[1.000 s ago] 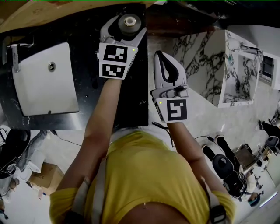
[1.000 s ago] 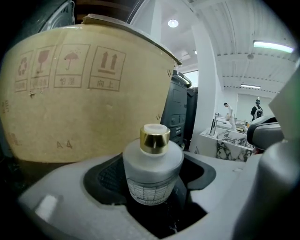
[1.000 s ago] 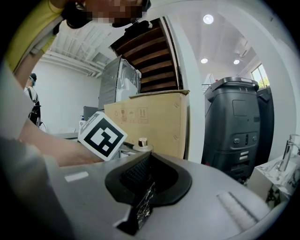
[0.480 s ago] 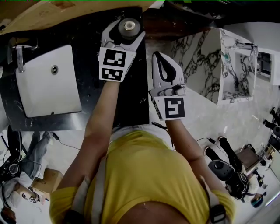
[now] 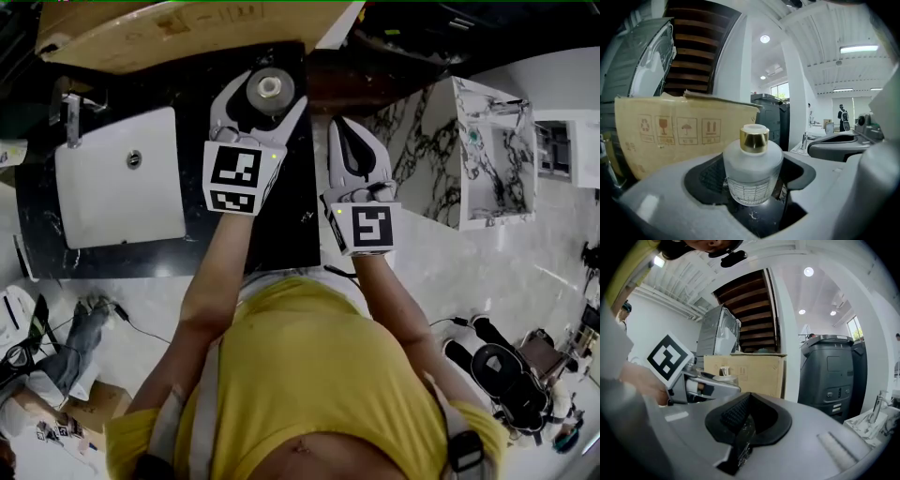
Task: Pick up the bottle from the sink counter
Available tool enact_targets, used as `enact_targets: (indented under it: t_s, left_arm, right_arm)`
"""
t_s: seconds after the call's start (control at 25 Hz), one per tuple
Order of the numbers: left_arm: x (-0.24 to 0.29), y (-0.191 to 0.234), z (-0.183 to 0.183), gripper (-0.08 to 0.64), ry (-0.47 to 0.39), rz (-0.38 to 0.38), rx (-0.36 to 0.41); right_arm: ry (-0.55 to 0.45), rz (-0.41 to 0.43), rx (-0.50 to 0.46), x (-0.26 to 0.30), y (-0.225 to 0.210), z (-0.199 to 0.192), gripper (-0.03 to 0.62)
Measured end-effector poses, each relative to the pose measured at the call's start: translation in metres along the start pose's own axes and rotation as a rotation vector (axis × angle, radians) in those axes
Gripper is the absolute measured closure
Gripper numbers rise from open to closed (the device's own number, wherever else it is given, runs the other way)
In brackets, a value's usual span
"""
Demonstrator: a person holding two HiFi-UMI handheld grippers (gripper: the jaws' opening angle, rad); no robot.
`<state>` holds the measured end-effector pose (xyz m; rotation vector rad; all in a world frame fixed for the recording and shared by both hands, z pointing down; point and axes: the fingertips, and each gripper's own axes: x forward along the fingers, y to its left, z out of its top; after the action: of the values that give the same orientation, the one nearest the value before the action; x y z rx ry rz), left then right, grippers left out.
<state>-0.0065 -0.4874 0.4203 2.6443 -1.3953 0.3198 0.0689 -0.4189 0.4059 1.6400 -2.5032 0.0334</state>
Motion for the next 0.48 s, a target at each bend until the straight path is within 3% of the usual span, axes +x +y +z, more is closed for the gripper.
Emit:
enact_targets:
  t_s: [0.48]
  left_arm:
    - [-0.090,-0.008,0.059,0.229,-0.093,0.101,0.029]
  right_arm:
    - [-0.104,-0.028,-0.031,-0.032,-0.002,0.060,0.592]
